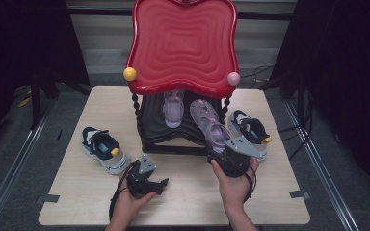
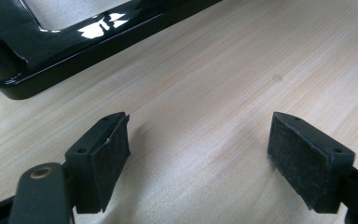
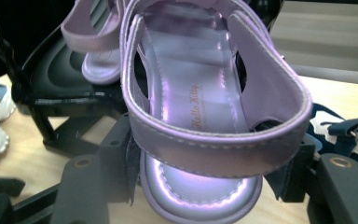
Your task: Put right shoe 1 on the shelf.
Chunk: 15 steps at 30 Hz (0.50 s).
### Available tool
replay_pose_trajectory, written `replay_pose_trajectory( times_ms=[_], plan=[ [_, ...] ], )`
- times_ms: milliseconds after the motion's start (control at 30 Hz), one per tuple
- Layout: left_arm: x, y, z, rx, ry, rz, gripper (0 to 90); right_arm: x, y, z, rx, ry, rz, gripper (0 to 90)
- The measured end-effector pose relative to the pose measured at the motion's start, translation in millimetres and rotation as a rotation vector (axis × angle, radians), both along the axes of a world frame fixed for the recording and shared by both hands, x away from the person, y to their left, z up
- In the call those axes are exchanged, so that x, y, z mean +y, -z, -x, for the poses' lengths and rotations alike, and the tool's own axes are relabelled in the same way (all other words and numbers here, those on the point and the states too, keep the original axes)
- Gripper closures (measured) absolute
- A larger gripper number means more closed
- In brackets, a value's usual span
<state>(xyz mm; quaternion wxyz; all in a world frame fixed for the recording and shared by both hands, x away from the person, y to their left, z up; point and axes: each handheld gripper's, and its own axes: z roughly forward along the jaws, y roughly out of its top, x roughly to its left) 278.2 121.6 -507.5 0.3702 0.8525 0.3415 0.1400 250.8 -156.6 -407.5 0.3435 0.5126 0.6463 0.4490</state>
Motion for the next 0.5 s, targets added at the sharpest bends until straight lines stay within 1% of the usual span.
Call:
replay_pose_trajectory(
  times_ms=[33,67,133,167,200,233,267,333,367,400,433,467,500],
  plan=[
    [0.0,0.0,0.0,0.000,0.000,0.000,20.2,0.0,0.0,0.0,0.000,0.000,0.000,37.3],
    [0.0,0.0,0.0,0.000,0.001,0.000,20.2,3.8,-1.8,-3.5,-0.010,0.016,0.002,37.2],
    [0.1,0.0,0.0,0.000,0.001,-0.001,20.2,7.3,-3.0,-5.9,-0.016,0.026,0.004,37.3],
    [0.1,0.0,0.0,0.000,0.001,-0.001,20.2,9.4,-3.8,-7.1,-0.018,0.035,0.014,37.2],
    [0.1,0.0,0.0,0.000,0.001,-0.001,20.2,9.4,-3.8,-7.1,-0.018,0.035,0.014,37.2],
    [0.1,0.0,-0.1,0.000,0.003,-0.001,20.2,12.2,-4.5,-9.5,-0.024,0.047,0.003,37.3],
    [0.1,-0.2,0.0,0.001,0.001,-0.003,20.2,14.8,-4.8,-11.1,-0.027,0.057,0.008,37.3],
    [0.0,-0.2,0.0,0.000,0.001,-0.003,20.2,19.1,-5.7,-13.5,-0.030,0.066,-0.001,37.2],
    [0.0,-0.2,0.0,0.000,0.001,-0.003,20.2,21.2,-6.3,-14.2,-0.034,0.078,0.008,37.2],
    [0.0,-0.2,0.0,0.000,0.001,-0.003,20.2,21.2,-6.3,-14.2,-0.034,0.078,0.008,37.2],
    [0.1,0.0,-0.1,0.000,0.002,-0.001,20.2,25.8,-7.6,-15.9,-0.037,0.093,0.008,37.2],
    [0.0,-0.1,0.0,0.001,0.001,-0.003,20.2,27.7,-7.8,-16.5,-0.042,0.103,0.024,37.2],
    [0.0,-0.1,0.0,0.001,0.001,-0.003,20.2,27.7,-7.8,-16.5,-0.042,0.103,0.024,37.2]
  ],
)
